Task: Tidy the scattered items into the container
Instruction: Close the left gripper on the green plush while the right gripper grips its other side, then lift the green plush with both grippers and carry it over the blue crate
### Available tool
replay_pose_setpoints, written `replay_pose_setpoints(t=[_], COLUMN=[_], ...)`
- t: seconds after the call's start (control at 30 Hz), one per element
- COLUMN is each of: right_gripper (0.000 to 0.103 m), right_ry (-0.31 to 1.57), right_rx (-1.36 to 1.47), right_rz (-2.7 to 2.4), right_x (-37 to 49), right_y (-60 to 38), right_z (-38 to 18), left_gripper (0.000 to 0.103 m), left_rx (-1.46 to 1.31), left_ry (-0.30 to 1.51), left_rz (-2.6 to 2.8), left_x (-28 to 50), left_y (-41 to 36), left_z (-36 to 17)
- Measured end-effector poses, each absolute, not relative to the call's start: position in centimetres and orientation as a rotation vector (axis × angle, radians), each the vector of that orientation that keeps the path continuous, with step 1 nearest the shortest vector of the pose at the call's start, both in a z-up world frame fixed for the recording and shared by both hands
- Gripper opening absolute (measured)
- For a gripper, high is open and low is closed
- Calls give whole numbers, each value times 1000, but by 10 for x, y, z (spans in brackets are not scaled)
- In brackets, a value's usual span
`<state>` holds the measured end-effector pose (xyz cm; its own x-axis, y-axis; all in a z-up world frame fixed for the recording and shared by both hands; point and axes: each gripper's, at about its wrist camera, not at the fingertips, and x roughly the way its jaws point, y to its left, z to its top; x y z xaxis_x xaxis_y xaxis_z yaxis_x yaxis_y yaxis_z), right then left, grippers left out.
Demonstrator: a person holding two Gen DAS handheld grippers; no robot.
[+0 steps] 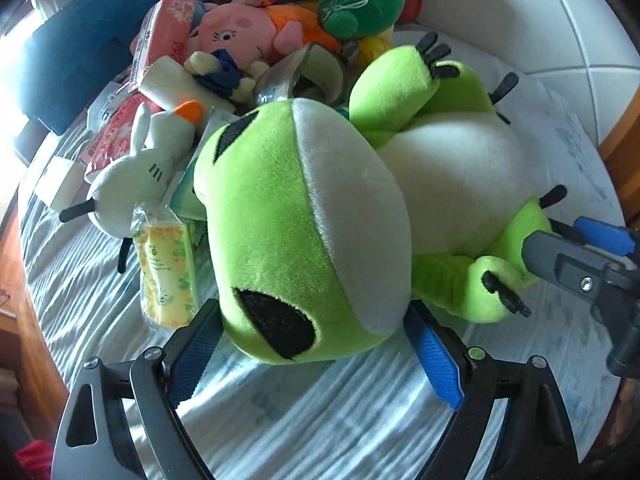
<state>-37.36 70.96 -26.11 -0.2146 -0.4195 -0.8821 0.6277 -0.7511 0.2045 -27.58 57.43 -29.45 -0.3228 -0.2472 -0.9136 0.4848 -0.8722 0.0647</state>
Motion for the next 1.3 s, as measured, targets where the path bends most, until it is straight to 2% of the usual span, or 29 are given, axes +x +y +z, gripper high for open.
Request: replay_pose_setpoints(t=[0.17,0.63,0.77,0.87,0.93,1.1,1.3], right_gripper=[100,103,103,102,85,78,77], right_ry=[271,266,232,250,254,253,234], right_rx=[1350,1340,1342,1314,1281,1230,1130], right_rz=[-1971,-1895,-1879,-1887,-1885,-1883,-1895], right_x=[-384,-411,-417,-414,-409,-399,-380], right_y=[695,655,647,644,644,647,658], right_z=[-268,-291,-297,-294,-287,-274,-244], left_gripper=[93,94,89,82,78,75,75], left_rx=[1424,1409,1382,1361,1343,1290,1186], left_ry=[355,318,289,272,261,229,193], left_rz=[-2230,-2291,-2316,-2331,-2337,-2351,-2368], left_x=[-282,-305,-308,-305,-302,-292,-273], left_y=[566,544,544,548,551,561,555], left_z=[-295,-295,-292,-286,-281,-263,-225])
